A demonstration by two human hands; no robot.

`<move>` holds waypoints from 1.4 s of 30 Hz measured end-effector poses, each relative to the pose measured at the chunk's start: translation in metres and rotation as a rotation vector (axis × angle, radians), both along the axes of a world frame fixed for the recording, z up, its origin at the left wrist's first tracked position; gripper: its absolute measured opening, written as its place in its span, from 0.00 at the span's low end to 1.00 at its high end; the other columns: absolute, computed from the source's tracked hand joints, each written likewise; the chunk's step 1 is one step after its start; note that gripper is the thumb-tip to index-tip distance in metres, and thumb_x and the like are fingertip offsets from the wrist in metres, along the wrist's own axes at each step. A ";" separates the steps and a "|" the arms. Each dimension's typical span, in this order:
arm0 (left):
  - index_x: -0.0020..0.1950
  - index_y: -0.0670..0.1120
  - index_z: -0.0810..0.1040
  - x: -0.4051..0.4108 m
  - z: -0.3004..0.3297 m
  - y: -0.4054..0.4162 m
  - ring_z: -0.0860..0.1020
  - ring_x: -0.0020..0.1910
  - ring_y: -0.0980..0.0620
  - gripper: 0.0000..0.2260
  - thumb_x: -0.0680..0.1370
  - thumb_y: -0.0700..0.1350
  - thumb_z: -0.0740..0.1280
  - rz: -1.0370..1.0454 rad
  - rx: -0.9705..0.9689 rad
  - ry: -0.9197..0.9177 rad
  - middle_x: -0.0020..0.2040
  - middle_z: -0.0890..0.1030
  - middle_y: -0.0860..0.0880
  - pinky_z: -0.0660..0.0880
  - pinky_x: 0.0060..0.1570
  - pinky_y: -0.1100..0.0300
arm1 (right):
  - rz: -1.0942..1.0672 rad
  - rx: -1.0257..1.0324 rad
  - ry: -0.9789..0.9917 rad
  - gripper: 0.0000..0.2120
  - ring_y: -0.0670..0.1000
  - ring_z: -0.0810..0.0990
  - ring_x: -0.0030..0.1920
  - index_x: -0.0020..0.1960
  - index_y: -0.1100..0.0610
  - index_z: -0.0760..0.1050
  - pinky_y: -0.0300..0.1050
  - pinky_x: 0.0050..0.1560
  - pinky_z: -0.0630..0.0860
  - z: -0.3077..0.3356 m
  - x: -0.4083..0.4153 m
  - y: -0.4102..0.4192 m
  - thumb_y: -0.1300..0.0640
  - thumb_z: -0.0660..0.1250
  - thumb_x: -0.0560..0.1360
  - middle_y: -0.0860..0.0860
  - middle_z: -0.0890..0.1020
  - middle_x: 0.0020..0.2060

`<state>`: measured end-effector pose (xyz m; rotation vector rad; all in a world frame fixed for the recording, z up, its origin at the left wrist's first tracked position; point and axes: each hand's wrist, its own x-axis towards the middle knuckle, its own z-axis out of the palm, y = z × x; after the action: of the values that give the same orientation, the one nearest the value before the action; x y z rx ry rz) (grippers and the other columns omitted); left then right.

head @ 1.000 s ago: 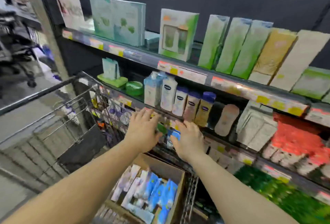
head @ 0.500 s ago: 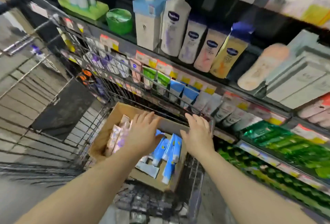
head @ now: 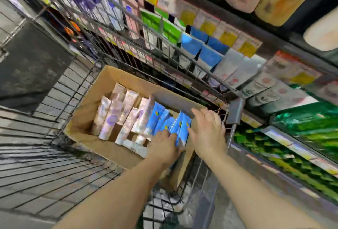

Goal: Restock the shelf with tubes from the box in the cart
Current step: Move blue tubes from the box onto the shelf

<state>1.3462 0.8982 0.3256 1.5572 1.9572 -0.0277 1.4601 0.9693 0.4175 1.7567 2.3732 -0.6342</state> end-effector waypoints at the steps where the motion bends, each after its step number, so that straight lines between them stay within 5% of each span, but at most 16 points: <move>1: 0.53 0.45 0.80 0.004 -0.003 0.002 0.77 0.49 0.37 0.22 0.70 0.60 0.64 0.017 -0.016 -0.021 0.47 0.79 0.41 0.75 0.49 0.49 | 0.003 -0.005 0.001 0.29 0.52 0.51 0.75 0.76 0.47 0.57 0.50 0.72 0.51 -0.002 0.001 0.000 0.49 0.63 0.78 0.48 0.60 0.74; 6: 0.55 0.47 0.78 0.016 -0.013 0.019 0.70 0.57 0.42 0.18 0.78 0.58 0.58 0.125 -0.070 -0.029 0.54 0.75 0.44 0.69 0.57 0.51 | -0.024 -0.014 0.031 0.28 0.51 0.48 0.76 0.76 0.45 0.55 0.52 0.74 0.49 -0.002 0.002 0.001 0.48 0.62 0.79 0.47 0.57 0.76; 12: 0.48 0.51 0.80 0.019 -0.019 0.035 0.68 0.56 0.46 0.14 0.75 0.57 0.60 0.326 -0.130 -0.136 0.52 0.73 0.47 0.70 0.58 0.52 | -0.020 -0.027 0.036 0.28 0.51 0.47 0.76 0.76 0.44 0.53 0.52 0.74 0.48 -0.001 0.002 0.001 0.47 0.60 0.80 0.47 0.55 0.76; 17: 0.27 0.46 0.71 0.004 -0.014 0.034 0.79 0.34 0.48 0.15 0.65 0.56 0.64 0.582 -0.139 -0.354 0.28 0.77 0.46 0.79 0.37 0.52 | -0.043 -0.040 0.049 0.28 0.51 0.48 0.76 0.76 0.45 0.56 0.52 0.74 0.50 0.001 0.002 0.002 0.48 0.61 0.79 0.48 0.57 0.76; 22: 0.41 0.44 0.79 -0.023 0.008 0.024 0.74 0.26 0.53 0.06 0.70 0.44 0.73 0.837 -0.173 -0.728 0.31 0.77 0.49 0.72 0.29 0.59 | -0.065 -0.060 0.056 0.26 0.51 0.52 0.75 0.75 0.45 0.59 0.52 0.73 0.53 0.002 0.001 0.003 0.47 0.62 0.79 0.47 0.60 0.74; 25: 0.50 0.43 0.81 -0.038 0.022 0.016 0.75 0.34 0.51 0.15 0.67 0.48 0.75 0.847 -0.165 -0.979 0.38 0.80 0.47 0.72 0.38 0.55 | -0.105 -0.051 0.021 0.23 0.51 0.61 0.69 0.70 0.46 0.66 0.49 0.68 0.59 0.004 0.000 0.005 0.41 0.61 0.77 0.47 0.68 0.68; 28: 0.51 0.45 0.80 -0.037 0.039 0.016 0.78 0.39 0.51 0.07 0.74 0.39 0.73 0.821 -0.146 -1.248 0.41 0.80 0.48 0.76 0.43 0.59 | -0.132 -0.115 -0.024 0.24 0.53 0.69 0.62 0.57 0.49 0.75 0.50 0.62 0.64 0.005 -0.004 0.010 0.33 0.58 0.74 0.48 0.75 0.55; 30: 0.53 0.45 0.81 -0.032 0.046 0.018 0.80 0.44 0.52 0.10 0.72 0.39 0.73 0.731 -0.131 -1.293 0.45 0.82 0.48 0.78 0.50 0.57 | -0.206 -0.272 0.120 0.23 0.54 0.75 0.55 0.47 0.55 0.75 0.49 0.54 0.70 0.002 -0.004 0.015 0.34 0.62 0.72 0.50 0.77 0.46; 34: 0.59 0.49 0.79 -0.034 0.030 0.013 0.78 0.57 0.54 0.18 0.71 0.40 0.76 0.642 -0.188 -1.086 0.58 0.81 0.52 0.75 0.55 0.61 | -0.407 -0.427 0.545 0.07 0.43 0.81 0.39 0.44 0.52 0.77 0.34 0.36 0.73 0.005 0.001 0.019 0.49 0.72 0.73 0.45 0.83 0.39; 38: 0.60 0.47 0.74 -0.029 -0.012 -0.012 0.78 0.52 0.52 0.21 0.71 0.46 0.76 0.585 -0.290 -0.463 0.54 0.79 0.50 0.77 0.53 0.56 | -0.434 -0.386 0.520 0.09 0.41 0.79 0.35 0.43 0.49 0.73 0.31 0.28 0.68 0.000 0.002 0.022 0.46 0.70 0.74 0.45 0.81 0.38; 42: 0.49 0.50 0.73 -0.023 -0.022 -0.017 0.77 0.44 0.53 0.10 0.73 0.47 0.73 0.497 -0.349 -0.289 0.47 0.80 0.52 0.75 0.46 0.60 | -0.419 -0.400 0.485 0.10 0.46 0.81 0.37 0.47 0.50 0.74 0.35 0.32 0.69 -0.004 0.003 0.020 0.45 0.69 0.74 0.46 0.82 0.41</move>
<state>1.3235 0.8816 0.3033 0.7821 1.9270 0.0562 1.4631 0.9898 0.4133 2.0846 1.9067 -1.6254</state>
